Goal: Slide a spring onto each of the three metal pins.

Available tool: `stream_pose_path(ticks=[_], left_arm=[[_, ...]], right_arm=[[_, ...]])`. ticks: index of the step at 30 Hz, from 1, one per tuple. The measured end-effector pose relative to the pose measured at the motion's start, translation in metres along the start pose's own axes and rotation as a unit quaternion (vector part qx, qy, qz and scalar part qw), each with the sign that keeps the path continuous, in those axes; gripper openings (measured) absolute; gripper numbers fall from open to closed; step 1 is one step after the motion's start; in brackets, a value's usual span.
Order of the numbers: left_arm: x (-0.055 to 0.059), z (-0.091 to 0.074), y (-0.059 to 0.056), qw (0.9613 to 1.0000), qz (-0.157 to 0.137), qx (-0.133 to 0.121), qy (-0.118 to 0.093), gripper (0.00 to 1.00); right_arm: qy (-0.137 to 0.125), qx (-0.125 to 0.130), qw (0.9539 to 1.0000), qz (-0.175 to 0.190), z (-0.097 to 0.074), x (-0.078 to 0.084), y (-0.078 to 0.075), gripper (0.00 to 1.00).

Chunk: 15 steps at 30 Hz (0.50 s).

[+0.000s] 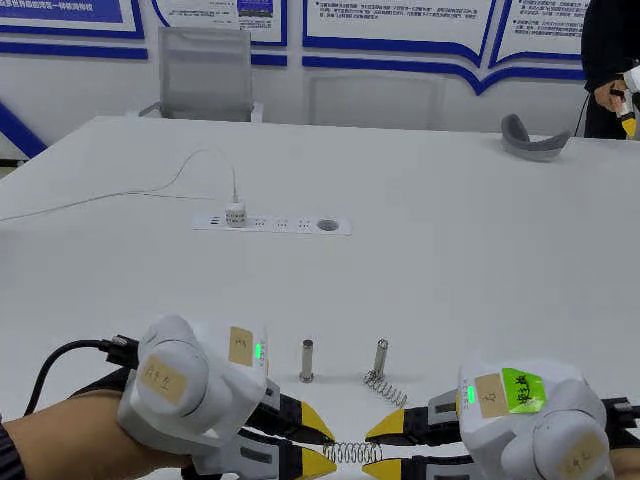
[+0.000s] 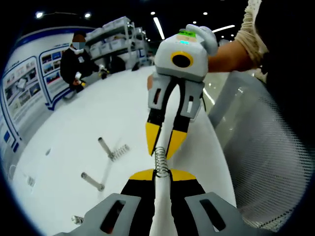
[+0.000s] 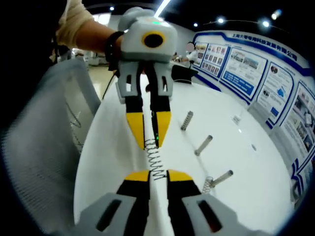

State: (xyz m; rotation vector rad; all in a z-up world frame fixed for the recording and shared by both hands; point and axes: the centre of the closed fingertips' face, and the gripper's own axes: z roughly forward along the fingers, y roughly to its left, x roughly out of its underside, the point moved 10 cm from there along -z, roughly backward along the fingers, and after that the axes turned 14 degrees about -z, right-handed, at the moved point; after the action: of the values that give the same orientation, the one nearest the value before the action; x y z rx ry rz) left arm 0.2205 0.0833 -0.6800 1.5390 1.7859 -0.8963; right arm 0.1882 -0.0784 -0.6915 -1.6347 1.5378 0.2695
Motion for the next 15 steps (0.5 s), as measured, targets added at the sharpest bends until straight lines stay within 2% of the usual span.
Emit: stream_pose_path(ticks=[10,15], left_arm=[[-0.007,-0.004,-0.001,0.9993,-0.027,0.004,-0.027,0.09],[-0.013,-0.006,-0.001,0.9982,-0.038,0.002,-0.047,0.09]], right_arm=[[-0.003,0.007,1.0,0.0,0.001,0.001,-0.001,0.12],[-0.013,0.013,0.9997,0.018,0.001,0.002,-0.004,0.12]])
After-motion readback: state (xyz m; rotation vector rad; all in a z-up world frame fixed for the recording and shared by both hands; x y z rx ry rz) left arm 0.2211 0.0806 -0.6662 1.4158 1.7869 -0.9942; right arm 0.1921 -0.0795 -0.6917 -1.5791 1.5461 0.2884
